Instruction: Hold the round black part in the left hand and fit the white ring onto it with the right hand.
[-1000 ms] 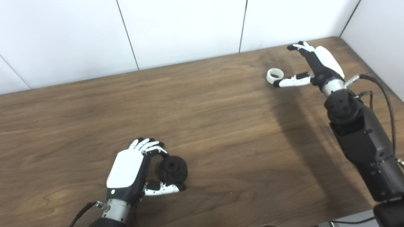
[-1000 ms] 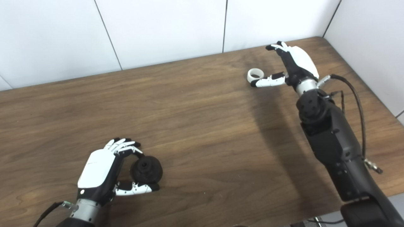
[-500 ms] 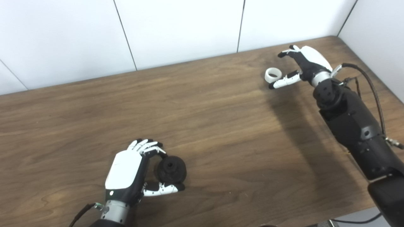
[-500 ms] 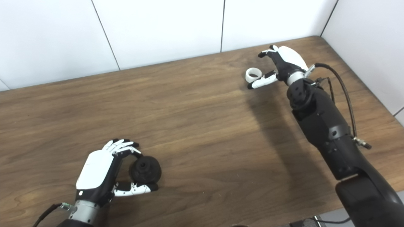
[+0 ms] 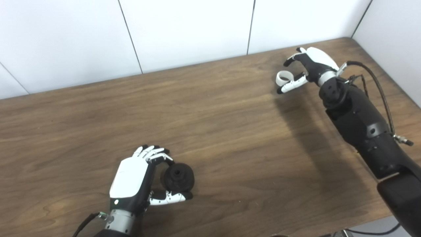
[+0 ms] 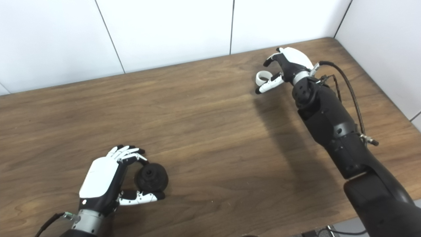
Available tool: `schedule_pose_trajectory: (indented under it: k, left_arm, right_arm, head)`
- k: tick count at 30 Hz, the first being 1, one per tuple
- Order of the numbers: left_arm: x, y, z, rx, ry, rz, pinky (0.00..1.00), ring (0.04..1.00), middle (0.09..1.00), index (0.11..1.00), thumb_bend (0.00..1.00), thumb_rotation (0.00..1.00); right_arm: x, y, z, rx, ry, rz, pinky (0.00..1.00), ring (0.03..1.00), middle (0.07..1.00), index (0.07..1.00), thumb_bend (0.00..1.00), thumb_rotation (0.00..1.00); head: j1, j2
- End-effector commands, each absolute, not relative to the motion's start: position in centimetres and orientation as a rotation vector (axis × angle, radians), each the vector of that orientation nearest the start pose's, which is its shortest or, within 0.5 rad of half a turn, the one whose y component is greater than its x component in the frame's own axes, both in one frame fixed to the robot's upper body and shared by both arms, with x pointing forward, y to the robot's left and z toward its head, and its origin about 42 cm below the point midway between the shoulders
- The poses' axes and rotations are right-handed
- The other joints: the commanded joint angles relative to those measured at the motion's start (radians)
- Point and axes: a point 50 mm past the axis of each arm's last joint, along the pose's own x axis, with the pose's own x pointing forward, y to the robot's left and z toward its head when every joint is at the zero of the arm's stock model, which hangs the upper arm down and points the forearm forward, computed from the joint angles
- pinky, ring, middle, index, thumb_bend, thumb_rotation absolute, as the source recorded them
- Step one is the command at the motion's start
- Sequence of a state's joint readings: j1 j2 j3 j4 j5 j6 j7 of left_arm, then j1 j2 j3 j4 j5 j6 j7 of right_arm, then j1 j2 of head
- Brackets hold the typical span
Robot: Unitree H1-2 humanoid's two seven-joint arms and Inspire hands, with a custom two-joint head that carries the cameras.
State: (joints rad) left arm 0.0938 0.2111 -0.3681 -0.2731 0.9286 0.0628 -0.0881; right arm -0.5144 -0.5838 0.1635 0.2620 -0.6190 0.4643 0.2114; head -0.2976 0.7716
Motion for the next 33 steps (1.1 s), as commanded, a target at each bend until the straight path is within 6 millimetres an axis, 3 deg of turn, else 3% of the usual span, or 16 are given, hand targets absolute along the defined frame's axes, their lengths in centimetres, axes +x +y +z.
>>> schedule_pose_trajectory:
  k: [1, 19, 33]
  left_arm:
    - [22.42, 17.97, 11.43, 1.118, -0.124, -0.374, 0.93, 0.870, 0.788, 0.484, 0.53, 0.06]
    - [22.20, 18.01, 11.59, 1.123, -0.126, -0.376, 0.93, 0.872, 0.789, 0.485, 0.53, 0.06]
    - [22.15, 17.93, 11.81, 1.121, -0.122, -0.374, 0.94, 0.875, 0.791, 0.484, 0.53, 0.06]
  right_arm:
    - [44.38, -38.18, 25.65, -1.189, 0.228, -0.164, 0.96, 1.000, 1.000, 0.711, 0.85, 0.27]
    - [44.85, -38.98, 25.77, -1.200, 0.267, -0.166, 0.94, 1.000, 0.972, 0.687, 0.81, 0.26]
    - [44.90, -38.47, 25.70, -1.207, 0.260, -0.159, 0.92, 0.991, 0.956, 0.679, 0.79, 0.24]
  head:
    - [0.001, 0.002]
    - [0.003, 0.006]
    - [0.007, 0.012]
